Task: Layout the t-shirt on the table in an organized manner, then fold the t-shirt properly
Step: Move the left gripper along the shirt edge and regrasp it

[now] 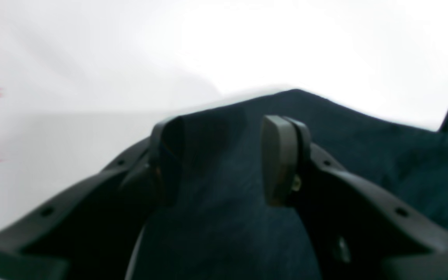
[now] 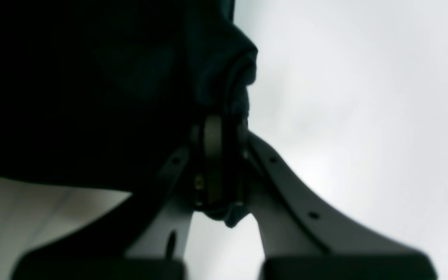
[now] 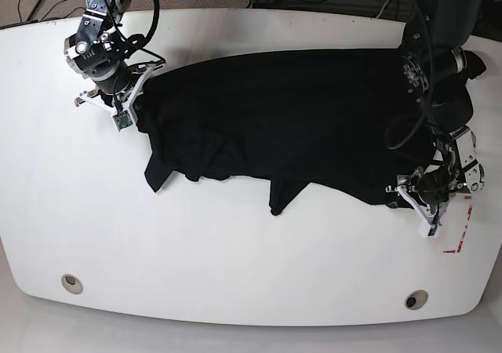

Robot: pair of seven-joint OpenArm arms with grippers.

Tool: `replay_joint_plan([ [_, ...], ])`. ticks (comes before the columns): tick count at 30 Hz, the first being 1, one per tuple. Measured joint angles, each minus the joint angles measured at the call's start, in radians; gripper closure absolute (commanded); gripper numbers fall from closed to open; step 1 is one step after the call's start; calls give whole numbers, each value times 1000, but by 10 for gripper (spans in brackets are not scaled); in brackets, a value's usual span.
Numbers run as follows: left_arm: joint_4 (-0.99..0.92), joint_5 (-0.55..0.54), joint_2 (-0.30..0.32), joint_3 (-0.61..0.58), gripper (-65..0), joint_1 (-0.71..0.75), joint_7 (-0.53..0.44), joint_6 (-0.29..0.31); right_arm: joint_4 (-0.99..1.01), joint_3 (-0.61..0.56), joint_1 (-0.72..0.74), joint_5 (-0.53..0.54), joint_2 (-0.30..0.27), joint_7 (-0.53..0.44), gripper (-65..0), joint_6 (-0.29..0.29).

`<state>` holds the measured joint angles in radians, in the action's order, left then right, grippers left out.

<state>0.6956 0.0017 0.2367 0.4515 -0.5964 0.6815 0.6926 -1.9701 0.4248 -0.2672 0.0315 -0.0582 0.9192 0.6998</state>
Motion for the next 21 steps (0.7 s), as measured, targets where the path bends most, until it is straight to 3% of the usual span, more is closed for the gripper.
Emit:
replay_joint_plan([
  [5, -25, -2, -4, -3, -299, -1, -45, -51, 0, 1, 0, -1, 0, 0, 0, 0],
  [16, -27, -2, 56, -5, -299, -2, -54, -56, 0, 1, 0, -1, -1, 0, 0, 0],
  [21, -27, 0, 81, -80, -299, -1, -66, -60, 0, 1, 0, 1, 0, 0, 0, 0],
])
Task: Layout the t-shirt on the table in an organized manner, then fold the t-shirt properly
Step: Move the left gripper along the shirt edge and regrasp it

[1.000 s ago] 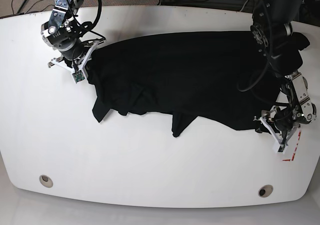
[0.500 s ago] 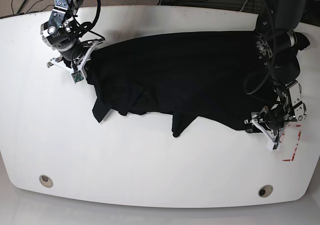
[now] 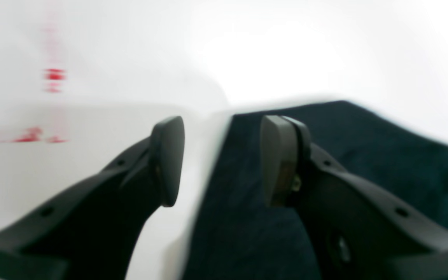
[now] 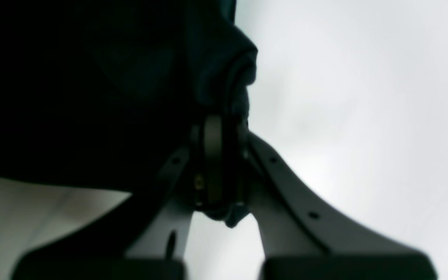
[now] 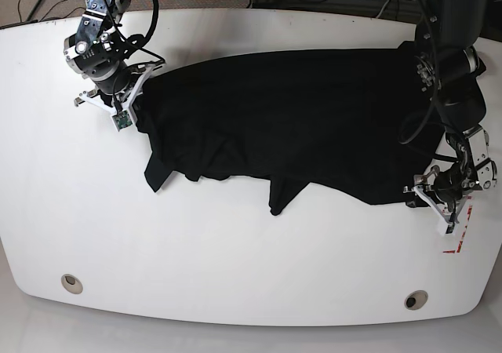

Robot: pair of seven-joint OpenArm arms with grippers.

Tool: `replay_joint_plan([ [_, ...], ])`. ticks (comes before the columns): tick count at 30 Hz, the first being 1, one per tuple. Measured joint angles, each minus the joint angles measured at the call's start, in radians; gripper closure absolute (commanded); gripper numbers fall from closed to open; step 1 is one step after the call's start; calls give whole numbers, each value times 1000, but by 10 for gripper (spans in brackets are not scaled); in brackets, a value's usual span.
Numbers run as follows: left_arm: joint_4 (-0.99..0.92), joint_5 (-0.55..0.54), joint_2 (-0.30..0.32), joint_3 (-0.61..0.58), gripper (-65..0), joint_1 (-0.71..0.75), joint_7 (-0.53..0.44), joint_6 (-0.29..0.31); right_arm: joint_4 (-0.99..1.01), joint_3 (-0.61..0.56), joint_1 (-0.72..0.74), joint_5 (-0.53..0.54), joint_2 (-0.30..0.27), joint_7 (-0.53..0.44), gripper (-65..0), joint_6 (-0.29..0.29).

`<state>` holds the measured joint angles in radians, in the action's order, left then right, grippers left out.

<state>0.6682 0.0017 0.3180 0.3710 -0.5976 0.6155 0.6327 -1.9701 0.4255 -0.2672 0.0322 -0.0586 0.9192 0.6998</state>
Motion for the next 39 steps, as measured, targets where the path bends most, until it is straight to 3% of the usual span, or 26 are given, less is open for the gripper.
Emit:
replay_joint_plan([
  [23, 1, -28, -43, -39, -299, 61, -73, 10, 0, 0, 11, -1, 0, 0, 0, 0],
  [35, 19, -40, -66, -35, -293, 79, -65, 11, -1, 0, 11, -2, 0, 0, 0, 0],
  [39, 21, -41, -87, -35, -233, 79, -67, 11, -1, 0, 12, -2, 0, 0, 0, 0],
])
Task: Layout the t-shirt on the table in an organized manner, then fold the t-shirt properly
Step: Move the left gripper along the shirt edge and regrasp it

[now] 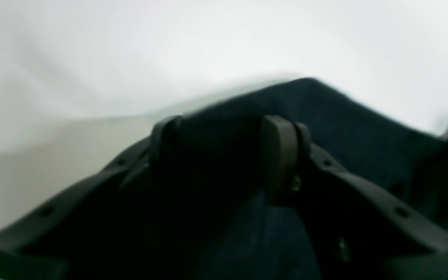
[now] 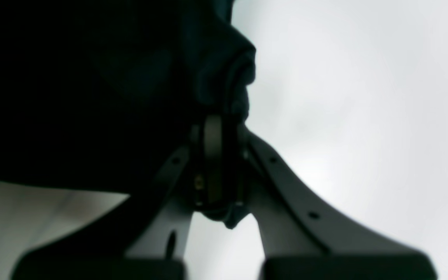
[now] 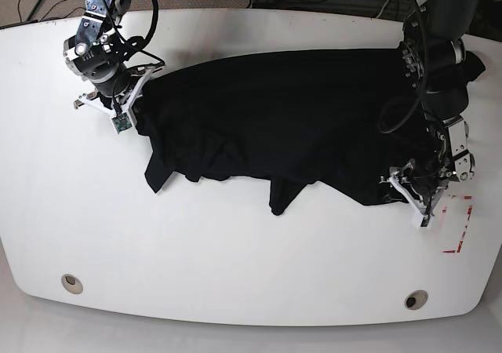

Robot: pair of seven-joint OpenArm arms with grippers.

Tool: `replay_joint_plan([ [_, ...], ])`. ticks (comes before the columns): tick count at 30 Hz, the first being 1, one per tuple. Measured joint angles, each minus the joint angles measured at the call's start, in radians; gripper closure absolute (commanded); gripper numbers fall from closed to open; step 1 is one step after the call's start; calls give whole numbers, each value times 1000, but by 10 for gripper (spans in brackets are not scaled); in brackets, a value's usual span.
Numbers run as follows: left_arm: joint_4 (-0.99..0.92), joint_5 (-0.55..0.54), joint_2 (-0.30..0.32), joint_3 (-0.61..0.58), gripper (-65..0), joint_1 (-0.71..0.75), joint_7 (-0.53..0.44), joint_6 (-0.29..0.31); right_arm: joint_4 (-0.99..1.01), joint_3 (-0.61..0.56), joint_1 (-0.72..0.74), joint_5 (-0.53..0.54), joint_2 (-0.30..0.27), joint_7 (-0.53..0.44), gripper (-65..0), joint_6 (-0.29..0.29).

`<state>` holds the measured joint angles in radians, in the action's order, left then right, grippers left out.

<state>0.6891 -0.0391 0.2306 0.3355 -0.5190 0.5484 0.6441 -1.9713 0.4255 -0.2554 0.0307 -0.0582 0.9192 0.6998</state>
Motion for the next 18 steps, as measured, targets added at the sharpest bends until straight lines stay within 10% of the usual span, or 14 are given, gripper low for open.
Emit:
replay_joint_plan([
  [6, -1, -2, -13, -19, -13, -1, 0, 0, 0, 0, 0, 0, 0, 0, 0, 0],
  [18, 14, -11, -13, -69, -8, 0, 4, 0, 0, 0, 0, 0, 0, 0, 0, 0],
])
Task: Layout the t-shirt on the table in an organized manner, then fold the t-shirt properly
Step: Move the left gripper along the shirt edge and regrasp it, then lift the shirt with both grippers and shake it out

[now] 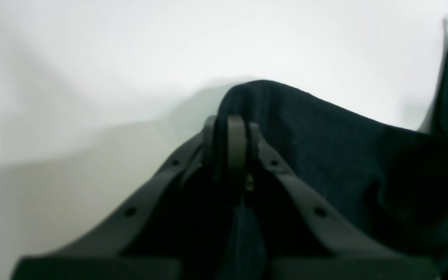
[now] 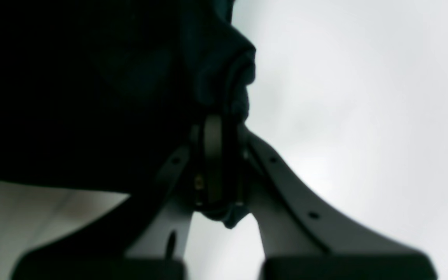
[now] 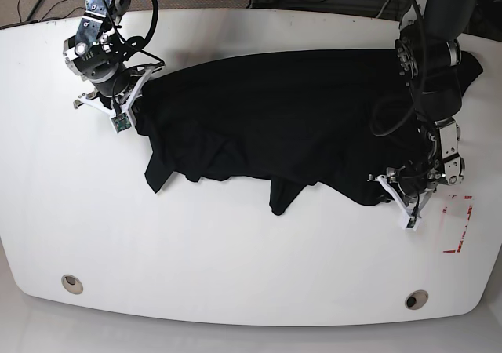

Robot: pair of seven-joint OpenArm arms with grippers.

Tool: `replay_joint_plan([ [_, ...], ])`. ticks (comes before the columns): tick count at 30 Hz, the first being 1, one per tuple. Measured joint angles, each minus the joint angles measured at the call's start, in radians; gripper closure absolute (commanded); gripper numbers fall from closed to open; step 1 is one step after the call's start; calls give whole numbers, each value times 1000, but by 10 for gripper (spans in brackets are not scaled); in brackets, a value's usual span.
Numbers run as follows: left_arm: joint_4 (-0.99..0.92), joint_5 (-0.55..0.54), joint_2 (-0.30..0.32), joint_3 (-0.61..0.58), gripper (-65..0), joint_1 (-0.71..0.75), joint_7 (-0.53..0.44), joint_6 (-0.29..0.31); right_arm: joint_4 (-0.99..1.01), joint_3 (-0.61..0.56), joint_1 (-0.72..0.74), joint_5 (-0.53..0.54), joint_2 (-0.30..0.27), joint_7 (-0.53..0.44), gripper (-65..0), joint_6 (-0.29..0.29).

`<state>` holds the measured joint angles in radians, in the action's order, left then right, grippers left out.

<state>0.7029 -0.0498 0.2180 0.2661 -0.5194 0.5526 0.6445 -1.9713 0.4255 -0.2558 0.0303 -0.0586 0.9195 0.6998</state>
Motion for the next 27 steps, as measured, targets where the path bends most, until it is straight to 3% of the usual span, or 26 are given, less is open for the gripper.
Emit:
replay_joint_plan([
  [8, 150, 30, -29, 13, -7, 41, 128, 3, 0, 1, 6, 0, 0, 0, 0, 0],
  [12, 279, 39, -48, 42, -7, 74, 210, 56, 0, 5, 30, -1, -2, 0, 0, 0],
  [27, 725, 39, -138, 111, -6, 93, 508, 53, -1, 8, 156, -8, -50, 5, 0, 0],
])
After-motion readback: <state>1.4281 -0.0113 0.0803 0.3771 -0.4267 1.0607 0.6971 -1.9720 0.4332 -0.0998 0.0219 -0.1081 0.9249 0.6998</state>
